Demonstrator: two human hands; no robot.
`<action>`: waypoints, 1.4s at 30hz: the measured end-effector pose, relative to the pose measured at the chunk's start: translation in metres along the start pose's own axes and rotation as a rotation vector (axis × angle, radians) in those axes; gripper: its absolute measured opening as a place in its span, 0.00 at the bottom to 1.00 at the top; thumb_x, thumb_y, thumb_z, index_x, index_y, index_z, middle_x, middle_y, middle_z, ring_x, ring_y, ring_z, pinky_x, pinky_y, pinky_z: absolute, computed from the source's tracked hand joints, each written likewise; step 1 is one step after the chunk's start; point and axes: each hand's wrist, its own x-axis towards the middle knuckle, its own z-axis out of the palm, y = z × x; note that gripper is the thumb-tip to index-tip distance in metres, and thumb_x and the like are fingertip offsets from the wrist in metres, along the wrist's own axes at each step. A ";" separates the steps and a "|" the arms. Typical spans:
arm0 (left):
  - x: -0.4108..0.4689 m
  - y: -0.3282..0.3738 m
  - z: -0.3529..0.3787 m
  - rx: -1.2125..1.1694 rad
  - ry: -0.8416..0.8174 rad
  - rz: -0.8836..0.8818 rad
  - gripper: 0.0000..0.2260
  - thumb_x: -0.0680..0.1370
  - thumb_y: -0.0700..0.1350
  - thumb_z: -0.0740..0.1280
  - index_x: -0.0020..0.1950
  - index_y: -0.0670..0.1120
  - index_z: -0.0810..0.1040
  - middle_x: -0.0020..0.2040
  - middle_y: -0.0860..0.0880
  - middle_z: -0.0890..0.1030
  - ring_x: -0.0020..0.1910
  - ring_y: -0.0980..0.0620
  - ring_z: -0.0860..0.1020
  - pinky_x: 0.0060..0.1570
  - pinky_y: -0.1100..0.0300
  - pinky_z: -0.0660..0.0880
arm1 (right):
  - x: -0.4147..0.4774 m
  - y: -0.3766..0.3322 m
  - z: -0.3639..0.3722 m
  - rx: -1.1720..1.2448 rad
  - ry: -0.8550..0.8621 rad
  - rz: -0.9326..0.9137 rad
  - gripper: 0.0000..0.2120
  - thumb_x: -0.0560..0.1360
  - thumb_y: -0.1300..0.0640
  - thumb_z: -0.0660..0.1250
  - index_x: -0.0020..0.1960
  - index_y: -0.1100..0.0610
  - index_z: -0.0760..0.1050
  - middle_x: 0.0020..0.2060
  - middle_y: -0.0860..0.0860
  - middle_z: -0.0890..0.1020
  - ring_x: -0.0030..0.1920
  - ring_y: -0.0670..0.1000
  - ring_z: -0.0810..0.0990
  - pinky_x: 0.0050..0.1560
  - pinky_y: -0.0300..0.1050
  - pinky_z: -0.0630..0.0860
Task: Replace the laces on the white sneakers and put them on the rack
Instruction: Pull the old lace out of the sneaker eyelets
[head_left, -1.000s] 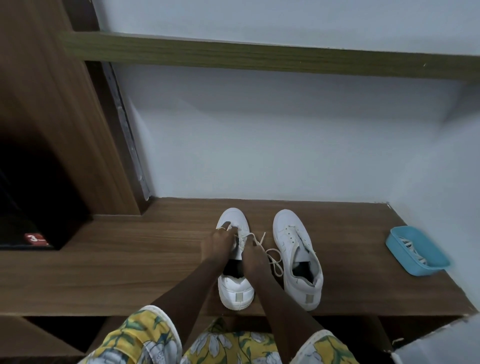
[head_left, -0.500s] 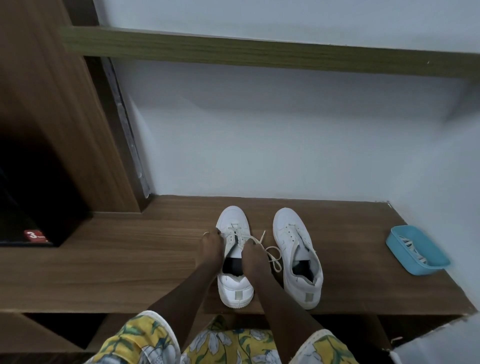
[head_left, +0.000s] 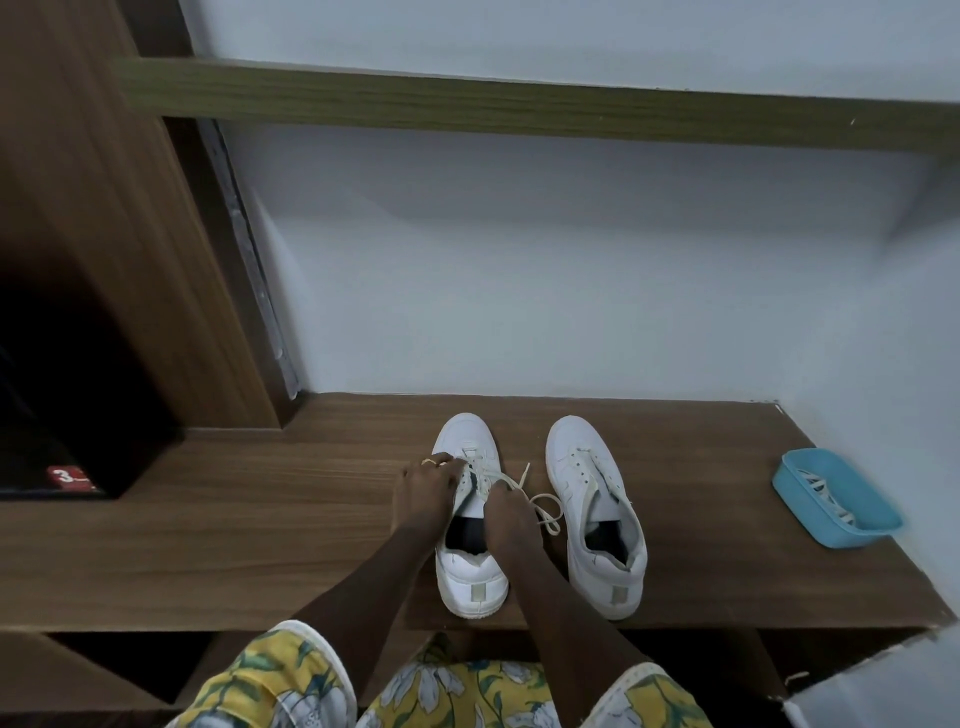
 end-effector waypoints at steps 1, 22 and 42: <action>0.000 0.000 0.000 0.021 0.002 0.002 0.14 0.80 0.45 0.60 0.62 0.54 0.78 0.58 0.54 0.80 0.55 0.49 0.77 0.52 0.56 0.69 | 0.000 0.000 0.000 0.002 -0.002 0.001 0.14 0.82 0.64 0.51 0.64 0.64 0.68 0.61 0.58 0.77 0.61 0.55 0.77 0.57 0.44 0.73; 0.002 -0.021 -0.001 -0.310 0.042 -0.632 0.13 0.80 0.41 0.59 0.58 0.42 0.80 0.54 0.38 0.80 0.55 0.40 0.75 0.51 0.55 0.67 | -0.001 0.001 0.000 0.010 -0.022 -0.011 0.14 0.81 0.65 0.52 0.65 0.64 0.67 0.62 0.59 0.75 0.63 0.55 0.75 0.59 0.44 0.73; -0.002 0.021 -0.009 0.011 -0.135 -0.267 0.13 0.82 0.49 0.55 0.63 0.55 0.75 0.60 0.53 0.76 0.64 0.51 0.67 0.59 0.49 0.62 | 0.001 -0.001 0.002 0.026 -0.023 0.010 0.15 0.81 0.65 0.52 0.66 0.64 0.67 0.62 0.59 0.76 0.62 0.55 0.76 0.59 0.44 0.73</action>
